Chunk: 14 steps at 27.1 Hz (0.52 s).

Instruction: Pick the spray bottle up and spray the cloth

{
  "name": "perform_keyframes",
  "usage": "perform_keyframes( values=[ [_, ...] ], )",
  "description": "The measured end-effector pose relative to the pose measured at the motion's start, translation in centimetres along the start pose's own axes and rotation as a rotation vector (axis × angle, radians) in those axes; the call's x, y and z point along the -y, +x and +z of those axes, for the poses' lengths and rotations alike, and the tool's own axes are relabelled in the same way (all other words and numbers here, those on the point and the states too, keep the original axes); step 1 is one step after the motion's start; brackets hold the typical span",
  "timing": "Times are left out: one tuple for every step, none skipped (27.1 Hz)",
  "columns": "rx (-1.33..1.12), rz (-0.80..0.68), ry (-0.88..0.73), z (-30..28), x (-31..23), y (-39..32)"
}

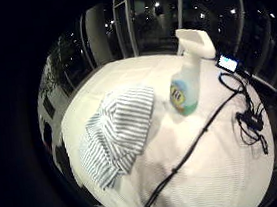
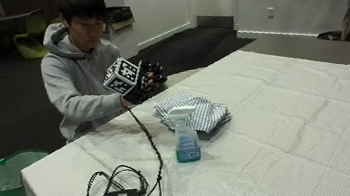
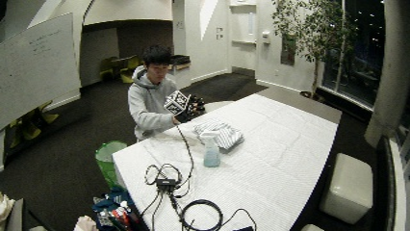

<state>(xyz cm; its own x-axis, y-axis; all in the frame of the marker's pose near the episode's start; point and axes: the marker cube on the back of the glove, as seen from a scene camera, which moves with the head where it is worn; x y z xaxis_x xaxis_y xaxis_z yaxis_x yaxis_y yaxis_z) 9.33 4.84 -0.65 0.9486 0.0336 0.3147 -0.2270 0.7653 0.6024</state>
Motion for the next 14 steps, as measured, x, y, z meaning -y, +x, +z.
perform_keyframes(
  values=[
    [0.011, 0.013, 0.010, -0.2, -0.1, 0.4],
    [0.021, 0.026, 0.018, -0.4, -0.1, 0.7],
    [0.031, 0.039, 0.025, -0.6, -0.1, 1.2],
    [0.041, 0.052, 0.032, -0.7, -0.1, 1.6],
    [0.051, 0.063, 0.039, -0.9, -0.1, 2.2],
    [0.062, 0.076, 0.048, -1.0, 0.0, 2.7],
    [0.074, 0.090, 0.058, -1.1, 0.1, 3.3],
    [0.087, 0.106, 0.067, -1.2, 0.2, 3.8],
    [0.099, 0.123, 0.076, -1.2, 0.3, 4.3],
    [0.111, 0.140, 0.084, -1.2, 0.4, 4.7],
    [0.123, 0.157, 0.091, -1.2, 0.4, 5.1],
    [0.136, 0.174, 0.096, -1.1, 0.4, 5.5],
    [0.151, 0.191, 0.101, -1.0, 0.4, 5.8],
    [0.166, 0.208, 0.106, -0.9, 0.4, 6.2]
  ],
)
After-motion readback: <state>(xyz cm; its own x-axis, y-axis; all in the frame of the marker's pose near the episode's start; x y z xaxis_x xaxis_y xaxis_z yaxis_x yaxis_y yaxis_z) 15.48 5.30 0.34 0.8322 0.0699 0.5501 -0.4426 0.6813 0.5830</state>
